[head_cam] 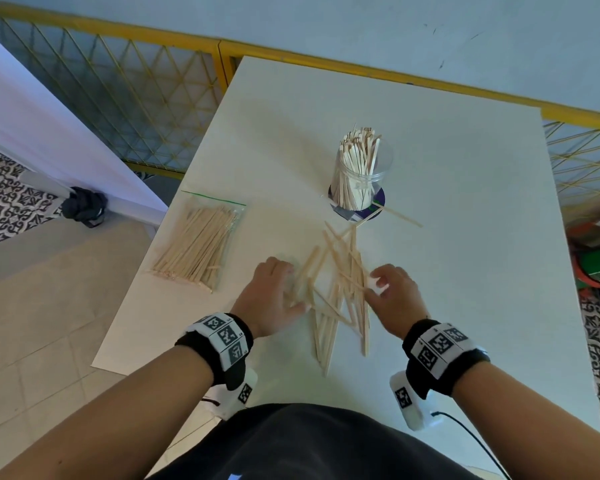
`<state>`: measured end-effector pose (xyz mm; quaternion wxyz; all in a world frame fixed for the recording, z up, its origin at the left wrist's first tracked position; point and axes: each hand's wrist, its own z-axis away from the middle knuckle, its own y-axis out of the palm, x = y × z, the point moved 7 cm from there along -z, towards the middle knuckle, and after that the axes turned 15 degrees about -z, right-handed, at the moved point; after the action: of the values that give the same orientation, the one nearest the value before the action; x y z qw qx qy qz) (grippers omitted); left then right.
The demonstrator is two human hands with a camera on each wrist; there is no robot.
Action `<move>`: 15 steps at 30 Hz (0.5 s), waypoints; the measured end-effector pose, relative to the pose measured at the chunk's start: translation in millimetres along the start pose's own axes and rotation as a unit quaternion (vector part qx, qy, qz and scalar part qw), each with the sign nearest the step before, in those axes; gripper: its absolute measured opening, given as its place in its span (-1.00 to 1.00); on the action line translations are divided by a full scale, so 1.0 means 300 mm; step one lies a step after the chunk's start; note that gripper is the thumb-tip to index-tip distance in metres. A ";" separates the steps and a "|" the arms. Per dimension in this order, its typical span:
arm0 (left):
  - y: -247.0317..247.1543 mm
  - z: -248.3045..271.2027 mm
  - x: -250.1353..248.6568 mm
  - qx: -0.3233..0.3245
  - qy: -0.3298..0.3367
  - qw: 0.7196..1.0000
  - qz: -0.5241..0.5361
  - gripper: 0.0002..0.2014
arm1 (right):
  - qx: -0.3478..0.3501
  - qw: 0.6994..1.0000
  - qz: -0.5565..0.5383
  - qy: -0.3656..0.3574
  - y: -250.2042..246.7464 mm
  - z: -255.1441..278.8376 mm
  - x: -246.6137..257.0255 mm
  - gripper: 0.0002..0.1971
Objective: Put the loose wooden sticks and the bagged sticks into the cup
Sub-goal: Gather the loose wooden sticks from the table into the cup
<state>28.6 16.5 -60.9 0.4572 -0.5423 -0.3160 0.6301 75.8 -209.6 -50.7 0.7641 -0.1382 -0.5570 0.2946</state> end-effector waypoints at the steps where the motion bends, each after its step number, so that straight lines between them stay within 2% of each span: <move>1: 0.003 -0.004 -0.018 0.017 -0.015 1.000 -0.005 -0.34 | 0.001 0.999 0.019 0.045 -0.003 -0.007 -0.020 -0.69; 3: 0.015 -0.012 -0.077 0.061 -0.032 0.997 -0.028 -0.12 | 0.028 0.994 0.033 0.101 0.020 -0.015 -0.038 -0.63; 5: 0.036 -0.018 -0.140 0.104 -0.039 0.992 -0.053 0.09 | 0.050 0.992 0.016 0.113 0.057 -0.019 -0.010 -0.71; 6: 0.050 -0.021 -0.161 0.116 -0.045 0.991 -0.059 0.14 | 0.067 0.991 -0.001 0.115 0.080 -0.020 0.007 -0.74; 8: 0.067 -0.031 -0.192 0.115 -0.050 0.990 -0.067 0.10 | 0.117 0.986 -0.038 0.115 0.134 -0.027 0.043 -0.71; 11: 0.068 -0.052 -0.214 0.096 -0.033 0.988 -0.112 -0.12 | 0.172 0.973 -0.102 0.115 0.190 -0.030 0.082 -0.73; 15: 0.052 -0.078 -0.208 0.086 -0.018 0.992 -0.093 -0.39 | 0.170 0.976 -0.116 0.075 0.189 -0.049 0.117 -0.78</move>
<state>47.4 -49.0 -55.3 0.5530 -0.4582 -0.3178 0.6190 80.0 -141.9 -59.3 0.8451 0.0380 -0.4518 0.2834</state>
